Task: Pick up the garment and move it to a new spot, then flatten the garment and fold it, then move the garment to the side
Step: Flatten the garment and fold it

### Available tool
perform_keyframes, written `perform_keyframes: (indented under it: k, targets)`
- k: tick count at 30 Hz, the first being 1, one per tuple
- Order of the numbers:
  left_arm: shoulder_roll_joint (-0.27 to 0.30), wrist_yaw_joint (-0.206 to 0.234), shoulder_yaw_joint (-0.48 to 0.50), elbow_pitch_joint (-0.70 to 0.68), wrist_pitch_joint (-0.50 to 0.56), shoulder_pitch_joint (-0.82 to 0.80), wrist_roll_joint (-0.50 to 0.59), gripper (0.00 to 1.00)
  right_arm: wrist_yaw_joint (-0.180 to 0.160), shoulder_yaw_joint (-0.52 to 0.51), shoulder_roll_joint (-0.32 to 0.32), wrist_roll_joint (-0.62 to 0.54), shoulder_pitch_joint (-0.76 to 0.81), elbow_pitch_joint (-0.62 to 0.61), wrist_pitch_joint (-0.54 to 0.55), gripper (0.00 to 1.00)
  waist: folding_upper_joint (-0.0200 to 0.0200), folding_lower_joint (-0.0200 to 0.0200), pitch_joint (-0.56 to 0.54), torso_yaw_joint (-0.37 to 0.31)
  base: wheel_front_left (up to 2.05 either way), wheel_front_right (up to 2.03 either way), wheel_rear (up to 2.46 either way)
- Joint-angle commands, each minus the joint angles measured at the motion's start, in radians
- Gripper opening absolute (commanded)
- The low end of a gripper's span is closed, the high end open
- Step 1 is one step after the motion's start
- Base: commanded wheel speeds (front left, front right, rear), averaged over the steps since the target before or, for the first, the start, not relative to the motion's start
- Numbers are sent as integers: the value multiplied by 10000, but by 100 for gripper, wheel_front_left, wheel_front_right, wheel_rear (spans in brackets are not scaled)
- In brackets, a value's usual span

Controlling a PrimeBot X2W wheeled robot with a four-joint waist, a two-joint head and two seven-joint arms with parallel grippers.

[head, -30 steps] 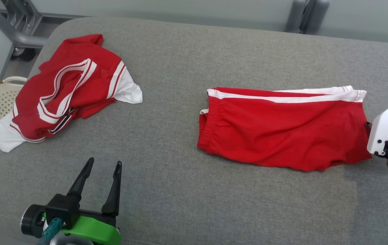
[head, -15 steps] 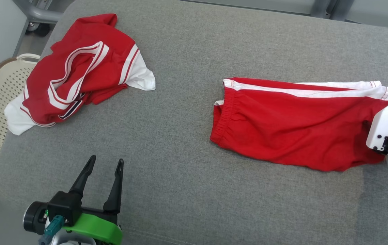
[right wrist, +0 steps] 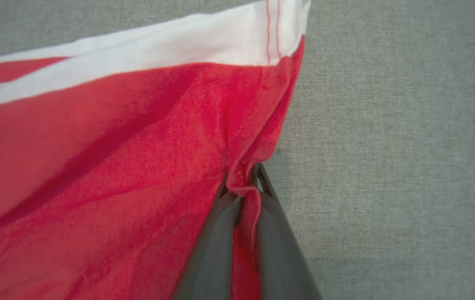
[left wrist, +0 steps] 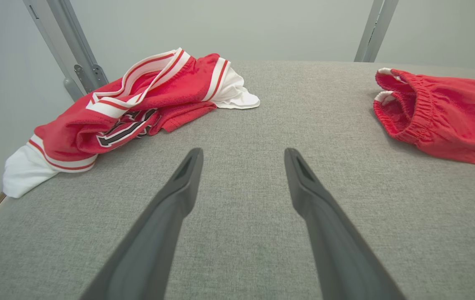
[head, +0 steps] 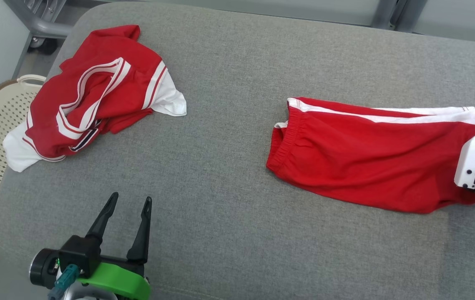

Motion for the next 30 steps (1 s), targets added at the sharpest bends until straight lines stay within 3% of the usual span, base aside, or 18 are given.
perform_keyframes:
  k: [1,9,15,23,30]
  targets:
    - [28,48,0,-15,-47,91,-55,100,-24,-118,-191,-201,119,19,-123,0,0,-1,-155,-106,0,0,0]
    - [66,102,-95,60,-27,268,-108,100,-23,-273,-768,-895,357,-227,-303,0,0,-1,-699,-274,0,0,0]
    - [102,130,-172,95,60,413,-178,100,-20,-44,-683,-821,420,-612,-222,0,0,-1,-1137,-317,0,0,0]
    - [144,169,-220,132,72,592,-303,100,-20,1919,-94,151,25,-1058,155,0,0,-1,-1600,-227,0,0,0]
    - [128,185,-291,127,67,664,-391,100,-20,3292,240,949,-469,-524,279,0,0,-1,-1685,111,0,0,0]
